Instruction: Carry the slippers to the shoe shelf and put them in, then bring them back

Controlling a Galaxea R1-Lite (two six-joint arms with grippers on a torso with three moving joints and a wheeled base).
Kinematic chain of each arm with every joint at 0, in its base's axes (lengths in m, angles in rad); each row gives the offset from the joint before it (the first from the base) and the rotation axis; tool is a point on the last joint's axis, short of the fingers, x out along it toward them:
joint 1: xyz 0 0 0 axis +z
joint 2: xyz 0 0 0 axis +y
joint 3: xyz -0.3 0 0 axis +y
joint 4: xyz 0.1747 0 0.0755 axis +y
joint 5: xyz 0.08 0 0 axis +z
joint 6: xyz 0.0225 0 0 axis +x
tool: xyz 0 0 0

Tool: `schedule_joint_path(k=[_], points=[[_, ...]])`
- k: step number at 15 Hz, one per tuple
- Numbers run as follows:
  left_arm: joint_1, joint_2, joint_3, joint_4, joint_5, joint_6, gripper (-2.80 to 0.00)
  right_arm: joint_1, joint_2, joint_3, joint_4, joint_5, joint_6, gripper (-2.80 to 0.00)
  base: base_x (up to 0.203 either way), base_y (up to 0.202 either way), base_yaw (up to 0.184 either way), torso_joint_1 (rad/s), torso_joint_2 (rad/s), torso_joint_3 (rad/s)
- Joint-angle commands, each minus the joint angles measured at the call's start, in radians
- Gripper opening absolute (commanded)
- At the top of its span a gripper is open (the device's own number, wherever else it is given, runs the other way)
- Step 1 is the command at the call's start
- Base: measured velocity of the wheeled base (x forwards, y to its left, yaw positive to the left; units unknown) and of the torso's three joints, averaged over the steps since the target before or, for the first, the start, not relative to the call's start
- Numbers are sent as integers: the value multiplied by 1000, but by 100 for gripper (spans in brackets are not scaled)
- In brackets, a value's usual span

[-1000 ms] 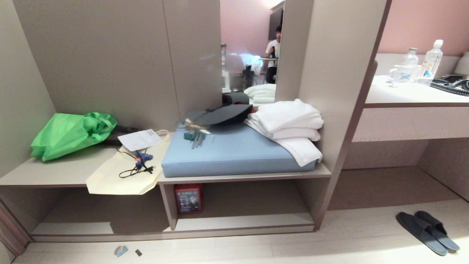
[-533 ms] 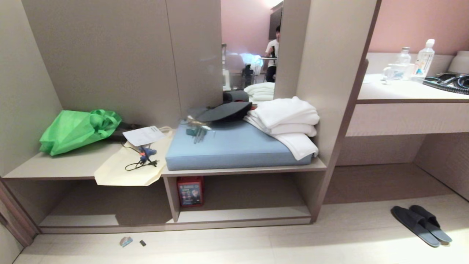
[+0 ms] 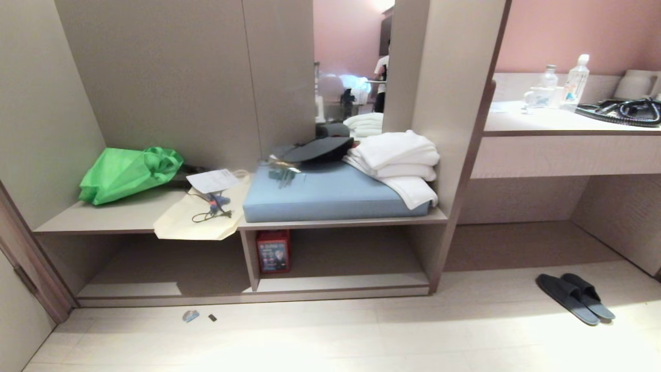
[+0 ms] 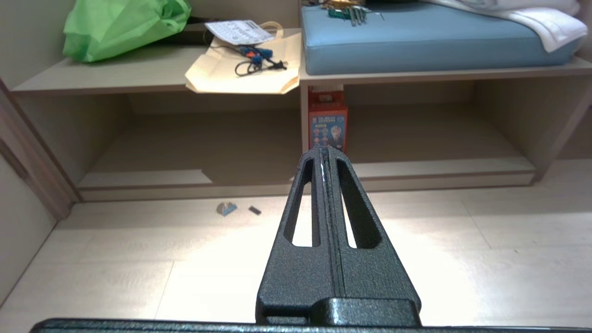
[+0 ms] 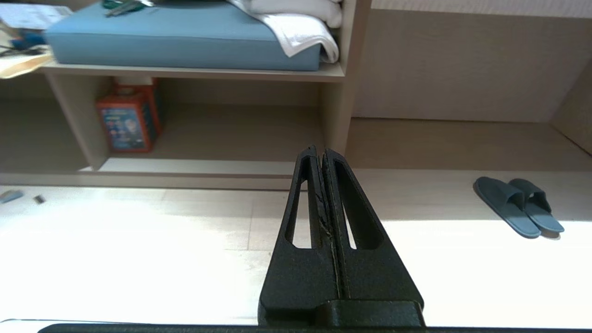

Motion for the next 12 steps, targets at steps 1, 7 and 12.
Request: schedule_joint_path(k=[1,7,12], points=[[0,1,0,0,0,0,-280,0,1,2,0,0,0,-280,-202,0,-2,2,6,6],[0,0,0,0,0,0,-280,0,1,2,0,0,0,-280,-195,0,1,3,4,1],[0,0,0,0,0,0,-280,0,1,2,0,0,0,-280,-199,0,1,1,0,2]])
